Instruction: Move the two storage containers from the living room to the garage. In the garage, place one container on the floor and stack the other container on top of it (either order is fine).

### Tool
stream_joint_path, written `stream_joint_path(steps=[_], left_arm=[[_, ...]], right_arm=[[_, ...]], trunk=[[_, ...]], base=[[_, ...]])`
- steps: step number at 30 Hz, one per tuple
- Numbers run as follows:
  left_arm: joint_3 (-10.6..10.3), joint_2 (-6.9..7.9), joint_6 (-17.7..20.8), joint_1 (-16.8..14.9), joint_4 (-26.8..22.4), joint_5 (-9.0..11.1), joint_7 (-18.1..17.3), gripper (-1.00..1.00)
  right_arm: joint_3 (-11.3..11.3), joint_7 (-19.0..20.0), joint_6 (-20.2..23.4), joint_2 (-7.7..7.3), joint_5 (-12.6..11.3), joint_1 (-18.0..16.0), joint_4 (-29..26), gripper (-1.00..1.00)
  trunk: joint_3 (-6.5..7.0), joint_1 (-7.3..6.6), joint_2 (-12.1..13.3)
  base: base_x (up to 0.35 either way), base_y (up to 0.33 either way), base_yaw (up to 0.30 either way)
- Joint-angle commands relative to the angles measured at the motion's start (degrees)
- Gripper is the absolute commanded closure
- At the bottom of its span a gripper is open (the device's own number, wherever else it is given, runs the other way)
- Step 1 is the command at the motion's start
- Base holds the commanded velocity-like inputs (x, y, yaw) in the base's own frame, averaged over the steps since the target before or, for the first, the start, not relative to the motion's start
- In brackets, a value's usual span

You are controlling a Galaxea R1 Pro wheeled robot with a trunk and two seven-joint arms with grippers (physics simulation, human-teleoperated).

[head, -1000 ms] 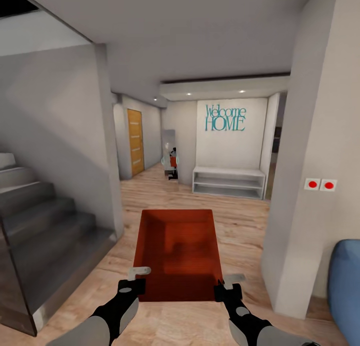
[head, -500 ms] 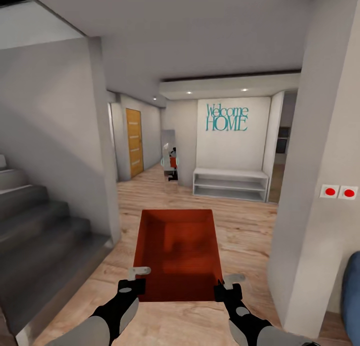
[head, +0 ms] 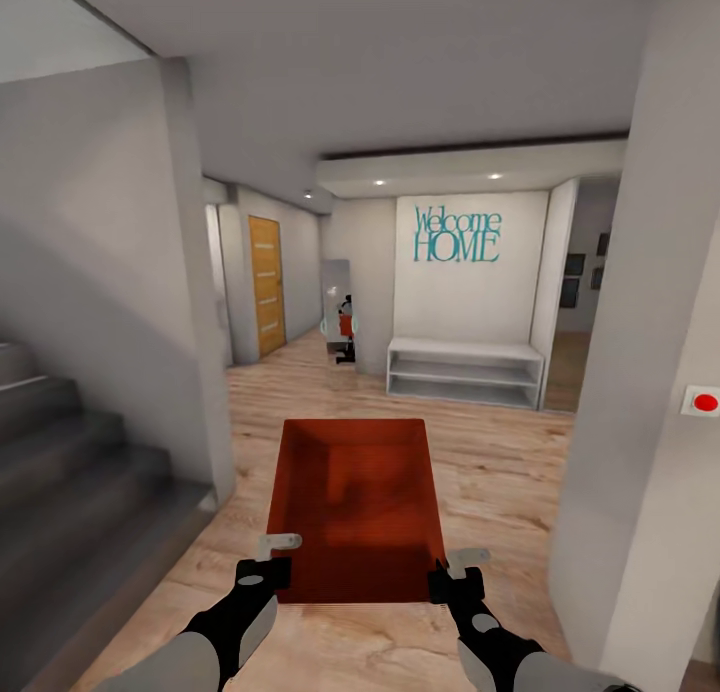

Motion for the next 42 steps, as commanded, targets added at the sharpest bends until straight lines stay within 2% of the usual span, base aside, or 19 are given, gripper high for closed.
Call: stream_joint_path(steps=[1,42], left_arm=[[1.0,0.58,0.2,-0.1,0.0,0.3,0.7,1.00],[1.2,0.73,0.4,-0.1,0.3,0.4,0.7,1.00]], right_arm=[[-0.2,-0.2,-0.4,-0.02,-0.8,-0.1,0.0,1.00],[-0.2,-0.2,-0.4,-0.02,-0.8,-0.1,0.0,1.00]], trunk=[[-0.08,0.04,-0.1],[-0.08,0.04,-0.1]], base=[[0.322,0.000,0.000],[0.323,0.000,0.000]])
